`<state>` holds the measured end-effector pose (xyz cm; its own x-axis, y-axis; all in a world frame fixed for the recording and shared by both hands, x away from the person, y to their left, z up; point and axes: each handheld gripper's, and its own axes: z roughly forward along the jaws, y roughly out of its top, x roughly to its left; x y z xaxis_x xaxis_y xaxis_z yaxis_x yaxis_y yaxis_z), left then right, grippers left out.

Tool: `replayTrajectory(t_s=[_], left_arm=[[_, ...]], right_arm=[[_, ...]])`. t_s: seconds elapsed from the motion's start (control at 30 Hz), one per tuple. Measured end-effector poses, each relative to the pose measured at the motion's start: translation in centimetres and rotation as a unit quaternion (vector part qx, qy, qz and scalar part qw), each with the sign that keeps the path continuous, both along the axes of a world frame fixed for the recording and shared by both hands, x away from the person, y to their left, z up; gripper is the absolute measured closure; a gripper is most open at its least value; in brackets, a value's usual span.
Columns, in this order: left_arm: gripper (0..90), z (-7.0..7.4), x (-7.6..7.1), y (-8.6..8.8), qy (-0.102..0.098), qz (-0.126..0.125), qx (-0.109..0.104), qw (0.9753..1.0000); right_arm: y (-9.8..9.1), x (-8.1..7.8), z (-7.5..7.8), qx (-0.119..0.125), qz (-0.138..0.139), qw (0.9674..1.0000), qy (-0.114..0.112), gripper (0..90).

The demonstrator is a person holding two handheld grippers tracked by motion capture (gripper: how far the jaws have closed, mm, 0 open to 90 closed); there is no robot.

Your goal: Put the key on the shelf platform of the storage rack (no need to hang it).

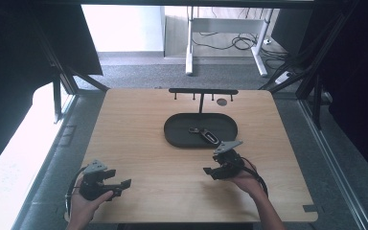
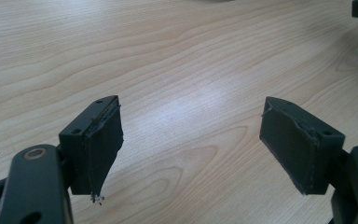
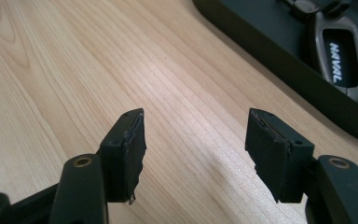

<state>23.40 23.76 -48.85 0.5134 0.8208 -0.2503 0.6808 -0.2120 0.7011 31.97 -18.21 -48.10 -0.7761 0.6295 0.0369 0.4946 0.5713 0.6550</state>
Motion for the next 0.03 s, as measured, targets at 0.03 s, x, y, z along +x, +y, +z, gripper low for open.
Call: replayTrajectory(t_s=[0.03], left_arm=[[21.4,0.0,0.02,-0.03,0.0,0.0,0.0,1.0]], right_arm=[[-0.09,-0.05,0.05,0.004,-0.001,1.0,-0.002,38.2]])
